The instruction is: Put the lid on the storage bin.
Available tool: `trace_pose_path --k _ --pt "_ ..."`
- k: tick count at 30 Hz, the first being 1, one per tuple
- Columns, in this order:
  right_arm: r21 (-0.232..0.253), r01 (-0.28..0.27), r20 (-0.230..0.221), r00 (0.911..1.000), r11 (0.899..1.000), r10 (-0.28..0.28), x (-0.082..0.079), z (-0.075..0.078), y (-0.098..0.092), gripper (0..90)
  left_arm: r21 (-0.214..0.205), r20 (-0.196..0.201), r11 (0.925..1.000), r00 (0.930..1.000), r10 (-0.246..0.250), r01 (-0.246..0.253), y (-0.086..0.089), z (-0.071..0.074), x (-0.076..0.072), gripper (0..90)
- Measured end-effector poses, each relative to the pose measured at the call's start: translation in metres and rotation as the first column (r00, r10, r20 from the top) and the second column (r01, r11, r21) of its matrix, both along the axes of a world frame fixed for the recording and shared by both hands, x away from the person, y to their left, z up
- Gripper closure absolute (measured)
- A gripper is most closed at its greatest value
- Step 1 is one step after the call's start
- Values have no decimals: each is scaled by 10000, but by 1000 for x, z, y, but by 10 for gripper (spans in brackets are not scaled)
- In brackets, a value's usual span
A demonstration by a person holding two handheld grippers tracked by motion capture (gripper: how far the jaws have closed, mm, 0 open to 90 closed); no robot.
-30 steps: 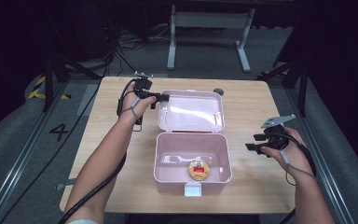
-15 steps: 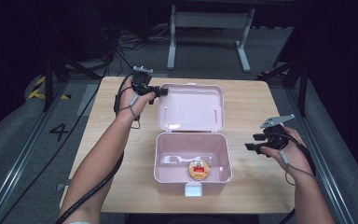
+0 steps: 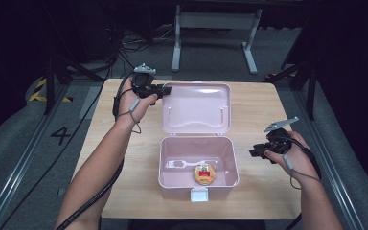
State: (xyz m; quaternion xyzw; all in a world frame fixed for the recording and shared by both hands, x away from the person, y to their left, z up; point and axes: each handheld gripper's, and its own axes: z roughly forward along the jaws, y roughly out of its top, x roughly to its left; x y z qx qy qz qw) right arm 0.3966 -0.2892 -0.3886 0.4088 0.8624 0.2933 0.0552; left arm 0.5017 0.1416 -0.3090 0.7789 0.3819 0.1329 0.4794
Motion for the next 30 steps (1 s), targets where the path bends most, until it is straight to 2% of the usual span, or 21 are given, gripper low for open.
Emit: trace_pose_path --k 5,7,11,14,16,20,22,27,28,29,30 --pt "94 87 -61 9999 9999 -87 1 4 1 758 3 341 9999 9993 -156 156 2 10 -10 744" --pt "38 148 -90 9999 9999 -147 2 7 1 788 -54 652 9997 9976 -234 238 3 16 -19 748" --pt "20 187 -52 9998 9998 -186 4 9 -1 796 -57 974 9990 9943 -425 433 4 25 -33 751" --pt "75 187 -36 9998 9998 -186 5 11 -1 798 -91 1034 9986 9933 -512 524 6 30 -42 753" --pt "181 132 0 9999 9997 -132 5 14 -1 799 -17 1252 9978 9900 -651 658 7 33 -48 751" --pt "254 -11 123 9999 9997 8 3 19 2 801 70 1442 9969 9865 -783 781 8 37 -61 740" --pt "290 -108 154 9998 9995 104 2 22 4 801 260 1648 9960 9824 -883 851 9 40 -67 737" --pt "357 -314 351 9989 9989 301 -2 28 8 806 500 1761 9928 9775 -1158 1086 10 45 -80 722" --pt "359 -346 357 9988 9988 333 -3 29 9 808 439 1714 9931 9785 -1150 1091 10 45 -82 719" --pt "361 -389 412 9985 9986 374 -3 29 9 808 520 1850 9922 9752 -1212 1135 10 45 -84 717" --pt "351 -406 422 9983 9986 391 -4 30 9 808 478 1851 9920 9749 -1236 1167 11 45 -85 716"
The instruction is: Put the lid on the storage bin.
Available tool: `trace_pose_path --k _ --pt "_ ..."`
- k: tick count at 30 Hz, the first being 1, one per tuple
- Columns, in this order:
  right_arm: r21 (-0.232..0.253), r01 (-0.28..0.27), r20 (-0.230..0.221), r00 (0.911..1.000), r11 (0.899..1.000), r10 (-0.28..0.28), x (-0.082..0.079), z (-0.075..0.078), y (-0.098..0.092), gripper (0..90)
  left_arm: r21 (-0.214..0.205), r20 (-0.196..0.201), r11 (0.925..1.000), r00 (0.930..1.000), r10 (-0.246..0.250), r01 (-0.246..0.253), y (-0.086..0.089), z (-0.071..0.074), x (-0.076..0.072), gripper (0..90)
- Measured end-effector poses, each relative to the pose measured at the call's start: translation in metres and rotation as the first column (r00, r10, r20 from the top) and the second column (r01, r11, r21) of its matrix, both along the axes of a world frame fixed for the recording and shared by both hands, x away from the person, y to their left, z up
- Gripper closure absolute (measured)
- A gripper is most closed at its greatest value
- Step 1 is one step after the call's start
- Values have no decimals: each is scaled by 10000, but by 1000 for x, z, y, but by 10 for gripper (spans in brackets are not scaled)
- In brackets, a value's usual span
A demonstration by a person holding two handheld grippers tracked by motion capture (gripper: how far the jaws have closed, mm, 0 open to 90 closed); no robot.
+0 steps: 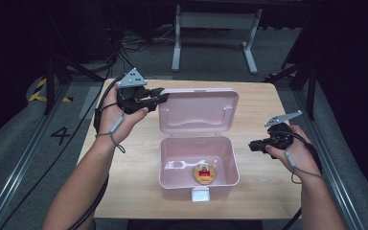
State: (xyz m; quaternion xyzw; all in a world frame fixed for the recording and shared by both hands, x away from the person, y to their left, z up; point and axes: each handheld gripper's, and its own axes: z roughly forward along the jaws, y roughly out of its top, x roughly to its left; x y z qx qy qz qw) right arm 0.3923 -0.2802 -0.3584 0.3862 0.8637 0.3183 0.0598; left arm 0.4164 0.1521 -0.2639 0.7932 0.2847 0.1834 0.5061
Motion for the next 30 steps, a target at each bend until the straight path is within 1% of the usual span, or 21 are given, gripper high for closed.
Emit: trace_pose_path --k 1,4,6,7,8,10,13,14,16,17,18,19,20,21,23,24,28,30 --pt "10 9 -10 10000 10000 -9 -1 1 0 808 -34 32 10000 10000 -9 9 0 0 -2 714" --pt "-2 -62 9 10000 10000 62 -3 3 1 805 63 309 9998 9994 -184 182 1 0 -7 711" --pt "31 -90 33 10000 10000 90 -5 5 2 803 85 415 9996 9988 -275 271 1 0 -13 705" --pt "31 -90 33 10000 10000 90 -5 5 2 803 85 415 9996 9988 -275 271 1 0 -13 703" --pt "56 -135 91 9999 9999 134 -6 6 2 802 110 605 9994 9976 -346 340 1 -1 -18 701" --pt "88 -154 119 9998 9998 153 -7 7 2 803 110 663 9990 9968 -448 442 1 -1 -24 695" --pt "95 -124 150 9998 9999 122 -8 8 2 802 -69 451 9983 9973 -582 586 2 -1 -32 669" --pt "95 -124 150 9998 9999 122 -8 8 2 802 -69 451 9983 9973 -582 586 2 -1 -32 662" --pt "88 -139 182 9997 9999 137 -9 9 1 802 -74 405 9976 9968 -686 690 3 -1 -37 654" --pt "109 -123 190 9997 9999 121 -9 10 1 802 -71 316 9969 9965 -775 778 4 -2 -41 642" --pt "109 -123 190 9997 9999 121 -9 10 1 802 -71 316 9969 9965 -775 778 4 -2 -41 634" --pt "96 -112 201 9997 9999 110 -10 10 1 799 191 22 9956 9958 -916 915 6 -2 -45 636" --pt "96 -112 201 9997 9999 110 -10 10 1 799 191 22 9956 9958 -916 915 6 -2 -45 640" --pt "97 -125 196 9997 9999 123 -10 10 1 800 319 -128 9948 9953 -961 964 8 -1 -49 640" --pt "79 -139 235 9996 9999 137 -10 11 2 800 328 -331 9926 9927 -1162 1173 13 -1 -53 644" --pt "69 -163 257 9995 9998 161 -10 11 2 799 230 -439 9928 9922 -1167 1178 13 -2 -54 645" --pt "27 -243 254 9994 9997 242 -12 12 4 794 173 -724 9911 9888 -1305 1321 17 -6 -56 659" --pt "2 -301 262 9992 9995 301 -13 13 5 793 139 -803 9916 9886 -1274 1289 17 -8 -57 659"
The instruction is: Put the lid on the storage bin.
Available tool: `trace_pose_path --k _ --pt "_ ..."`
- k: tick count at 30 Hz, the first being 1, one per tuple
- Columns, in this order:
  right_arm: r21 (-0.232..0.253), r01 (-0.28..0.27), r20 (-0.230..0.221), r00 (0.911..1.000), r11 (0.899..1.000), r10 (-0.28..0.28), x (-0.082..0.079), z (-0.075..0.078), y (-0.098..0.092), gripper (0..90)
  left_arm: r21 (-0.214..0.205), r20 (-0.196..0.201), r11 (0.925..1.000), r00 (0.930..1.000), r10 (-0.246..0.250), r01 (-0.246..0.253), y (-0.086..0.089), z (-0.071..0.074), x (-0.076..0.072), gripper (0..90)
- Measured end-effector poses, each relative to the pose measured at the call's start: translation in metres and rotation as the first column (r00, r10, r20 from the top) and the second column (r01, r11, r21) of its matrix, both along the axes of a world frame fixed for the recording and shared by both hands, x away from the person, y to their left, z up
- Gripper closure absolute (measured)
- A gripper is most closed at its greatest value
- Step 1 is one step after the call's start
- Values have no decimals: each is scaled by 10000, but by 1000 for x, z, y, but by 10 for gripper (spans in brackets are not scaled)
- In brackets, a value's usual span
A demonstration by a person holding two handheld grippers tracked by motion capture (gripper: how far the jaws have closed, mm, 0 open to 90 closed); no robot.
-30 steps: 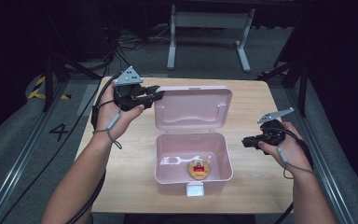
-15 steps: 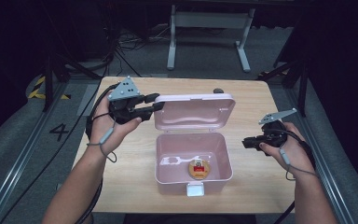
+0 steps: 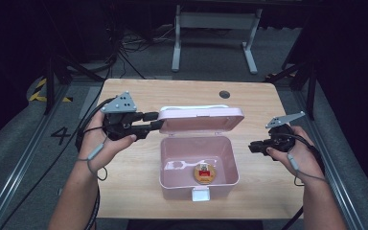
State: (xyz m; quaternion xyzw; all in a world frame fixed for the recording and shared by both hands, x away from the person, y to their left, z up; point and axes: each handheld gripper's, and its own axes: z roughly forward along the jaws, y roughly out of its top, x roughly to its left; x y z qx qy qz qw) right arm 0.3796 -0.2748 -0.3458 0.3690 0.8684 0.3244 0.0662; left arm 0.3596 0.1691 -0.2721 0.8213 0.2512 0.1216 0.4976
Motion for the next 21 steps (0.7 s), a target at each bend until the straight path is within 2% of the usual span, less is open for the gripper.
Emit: trace_pose_path --k 7,11,15,21 --pt "-9 -86 88 9999 10000 86 -4 4 1 788 352 152 9993 9998 -131 125 -3 -2 -5 651" --pt "18 -163 100 9998 9999 163 -7 7 2 779 508 -17 9985 9998 -210 211 -4 -3 -9 642" --pt "391 -397 102 9992 9984 394 -11 12 4 787 794 -146 9961 9992 -362 372 -5 -5 -11 616" --pt "1066 -888 93 9961 9903 883 -20 21 8 858 943 -210 9944 9987 -461 479 -6 -6 -13 607"
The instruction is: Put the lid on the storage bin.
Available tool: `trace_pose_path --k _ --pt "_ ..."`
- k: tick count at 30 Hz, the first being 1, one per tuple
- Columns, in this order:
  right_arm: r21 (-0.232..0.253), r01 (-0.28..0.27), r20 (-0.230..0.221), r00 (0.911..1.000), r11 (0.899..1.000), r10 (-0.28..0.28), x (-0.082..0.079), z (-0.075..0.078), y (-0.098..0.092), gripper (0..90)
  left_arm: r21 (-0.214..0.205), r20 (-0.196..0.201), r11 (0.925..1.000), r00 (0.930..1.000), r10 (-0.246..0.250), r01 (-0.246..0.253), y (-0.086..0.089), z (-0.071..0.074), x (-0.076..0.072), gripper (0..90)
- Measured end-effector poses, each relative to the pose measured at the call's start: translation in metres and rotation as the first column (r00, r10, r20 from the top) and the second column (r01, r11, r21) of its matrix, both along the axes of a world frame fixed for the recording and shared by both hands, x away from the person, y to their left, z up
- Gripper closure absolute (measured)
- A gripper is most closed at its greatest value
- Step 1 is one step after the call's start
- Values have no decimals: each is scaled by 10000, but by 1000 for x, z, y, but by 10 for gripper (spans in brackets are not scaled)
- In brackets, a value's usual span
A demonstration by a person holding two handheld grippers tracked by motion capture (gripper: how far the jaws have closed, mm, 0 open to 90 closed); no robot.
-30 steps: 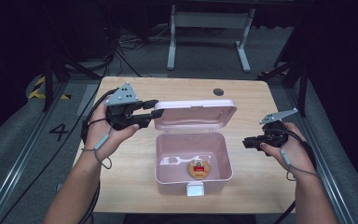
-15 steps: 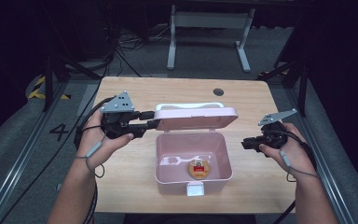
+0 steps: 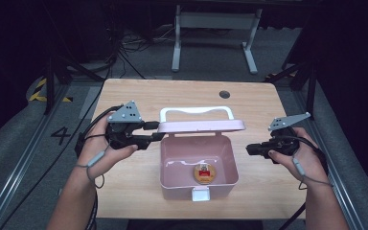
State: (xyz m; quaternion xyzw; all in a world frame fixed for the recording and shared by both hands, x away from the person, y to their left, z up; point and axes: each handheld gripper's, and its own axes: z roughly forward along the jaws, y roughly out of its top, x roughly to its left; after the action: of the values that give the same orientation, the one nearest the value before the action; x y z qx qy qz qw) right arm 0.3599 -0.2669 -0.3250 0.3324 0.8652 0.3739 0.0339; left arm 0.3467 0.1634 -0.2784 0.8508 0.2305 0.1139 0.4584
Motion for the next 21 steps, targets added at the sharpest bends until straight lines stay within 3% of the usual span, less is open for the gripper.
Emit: trace_pose_path --k 8,12,17,21 --pt "470 -555 204 9983 9974 546 -10 10 9 900 186 -60 9997 9999 -138 139 0 -2 -2 596" --pt "1120 -976 239 9951 9889 955 -13 13 10 900 337 -44 9993 9998 -185 187 -1 -2 -3 587" --pt "1324 -1026 297 9946 9859 995 -13 13 10 900 390 -85 9986 9993 -361 364 -1 -3 -4 570" --pt "1480 -1123 393 9934 9826 1076 -14 15 11 900 287 -513 9965 9958 -764 780 6 -6 -3 563"
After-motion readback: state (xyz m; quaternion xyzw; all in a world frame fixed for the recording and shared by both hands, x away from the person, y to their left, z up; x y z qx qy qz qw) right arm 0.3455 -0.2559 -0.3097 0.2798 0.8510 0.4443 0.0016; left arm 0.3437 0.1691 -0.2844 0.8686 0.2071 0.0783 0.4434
